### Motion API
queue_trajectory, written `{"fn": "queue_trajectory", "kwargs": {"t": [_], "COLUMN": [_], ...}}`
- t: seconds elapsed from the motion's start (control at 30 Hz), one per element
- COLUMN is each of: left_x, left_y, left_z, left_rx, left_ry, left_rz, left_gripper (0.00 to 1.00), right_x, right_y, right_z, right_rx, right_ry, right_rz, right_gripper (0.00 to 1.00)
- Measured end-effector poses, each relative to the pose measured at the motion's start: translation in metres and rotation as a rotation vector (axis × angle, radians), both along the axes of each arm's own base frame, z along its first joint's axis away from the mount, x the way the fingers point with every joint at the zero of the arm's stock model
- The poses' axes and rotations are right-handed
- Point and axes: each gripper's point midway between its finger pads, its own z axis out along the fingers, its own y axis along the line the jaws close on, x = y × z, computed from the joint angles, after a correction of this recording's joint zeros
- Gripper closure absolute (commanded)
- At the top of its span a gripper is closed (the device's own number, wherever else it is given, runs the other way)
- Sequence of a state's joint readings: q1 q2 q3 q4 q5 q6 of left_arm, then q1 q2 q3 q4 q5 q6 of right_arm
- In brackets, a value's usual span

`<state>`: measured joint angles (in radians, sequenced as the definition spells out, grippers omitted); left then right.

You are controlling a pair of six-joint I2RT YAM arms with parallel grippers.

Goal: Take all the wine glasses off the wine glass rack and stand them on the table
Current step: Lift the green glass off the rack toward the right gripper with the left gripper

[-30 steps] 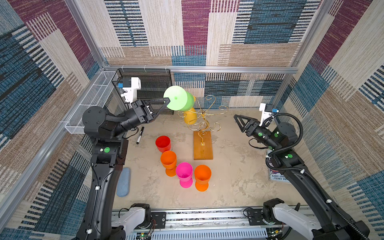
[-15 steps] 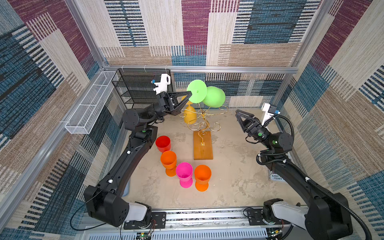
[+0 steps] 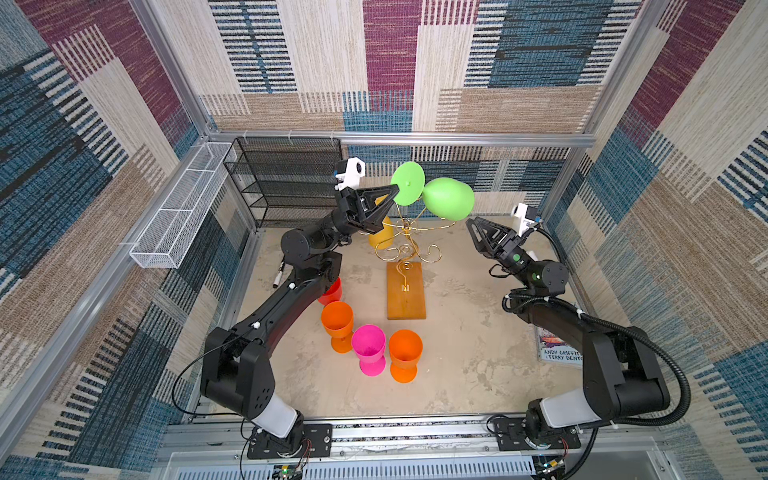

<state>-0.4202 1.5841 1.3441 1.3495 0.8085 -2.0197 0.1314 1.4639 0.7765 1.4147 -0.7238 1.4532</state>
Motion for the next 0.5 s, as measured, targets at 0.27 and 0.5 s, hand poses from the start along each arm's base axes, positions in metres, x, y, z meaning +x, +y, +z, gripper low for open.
{"fn": "queue_trajectory", "kwargs": {"t": [0.27,0.5], "left_x": [0.01,0.009], "left_y": [-0.01,-0.015], "left_z": [-0.008,-0.006], "left_rx": [0.003,-0.008], "left_ry": [0.033,0.04], "left_rz": [-0.017,-0.034], "left_gripper": [1.0,1.0], "right_x": [-0.014,-0.028], "right_y": [0.0,0.0], "right_z": [0.018,0.032], "right_rx": [-0.012,-0.038], "right_ry": [-0.073,-0.151], "right_rz": [-0.007,-0.013], "right_gripper": [0.36,0.36]}}
